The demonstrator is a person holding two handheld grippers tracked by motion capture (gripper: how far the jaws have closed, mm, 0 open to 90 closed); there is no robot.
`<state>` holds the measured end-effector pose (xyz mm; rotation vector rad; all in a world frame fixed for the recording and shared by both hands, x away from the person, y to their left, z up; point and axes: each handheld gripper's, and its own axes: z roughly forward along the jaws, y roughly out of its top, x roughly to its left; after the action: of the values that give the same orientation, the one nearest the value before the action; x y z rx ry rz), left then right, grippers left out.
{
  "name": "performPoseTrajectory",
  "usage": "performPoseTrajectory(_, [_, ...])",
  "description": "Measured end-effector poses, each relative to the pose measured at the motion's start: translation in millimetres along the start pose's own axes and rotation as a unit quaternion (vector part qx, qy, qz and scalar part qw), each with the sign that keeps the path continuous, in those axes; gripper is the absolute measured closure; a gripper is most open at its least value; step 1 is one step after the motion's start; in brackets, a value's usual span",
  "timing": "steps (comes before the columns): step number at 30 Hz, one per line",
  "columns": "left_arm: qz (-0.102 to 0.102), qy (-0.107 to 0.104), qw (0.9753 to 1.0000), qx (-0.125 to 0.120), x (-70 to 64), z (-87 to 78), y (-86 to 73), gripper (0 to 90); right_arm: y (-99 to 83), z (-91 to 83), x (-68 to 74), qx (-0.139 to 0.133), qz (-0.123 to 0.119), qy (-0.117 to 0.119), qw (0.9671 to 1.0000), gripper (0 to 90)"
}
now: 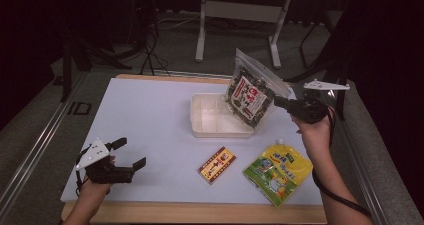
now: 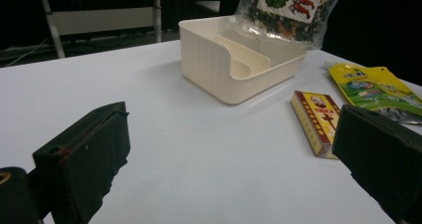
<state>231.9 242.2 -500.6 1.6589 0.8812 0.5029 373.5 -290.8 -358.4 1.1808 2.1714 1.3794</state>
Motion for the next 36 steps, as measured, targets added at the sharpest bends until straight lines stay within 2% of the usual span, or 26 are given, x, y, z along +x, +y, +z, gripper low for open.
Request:
performPoseTrajectory(9, [-0.001, -0.004, 1.0000, 0.005, 0.7, 0.1, -2.4, 2.0, 6.2, 16.9, 3.2, -0.006, 0.007, 0.009, 0.9999, 88.8])
performPoseTrajectory(26, [-0.006, -0.007, 0.9999, 0.007, 3.1, 1.6, -5.1, 2.0, 11.8, 37.3, 9.8, -0.015, 0.013, 0.022, 0.9996, 89.8])
performPoseTrajectory(33, [-0.008, -0.010, 0.9999, 0.008, 3.9, 2.6, -6.1, 2.0, 16.2, 51.4, 7.9, -0.028, 0.018, 0.041, 0.9986, 90.0])
performPoseTrajectory(36, [-0.007, -0.010, 0.9999, 0.009, 4.1, 2.9, -6.8, 2.0, 18.5, 58.9, 10.7, -0.030, 0.010, 0.048, 0.9983, 90.0])
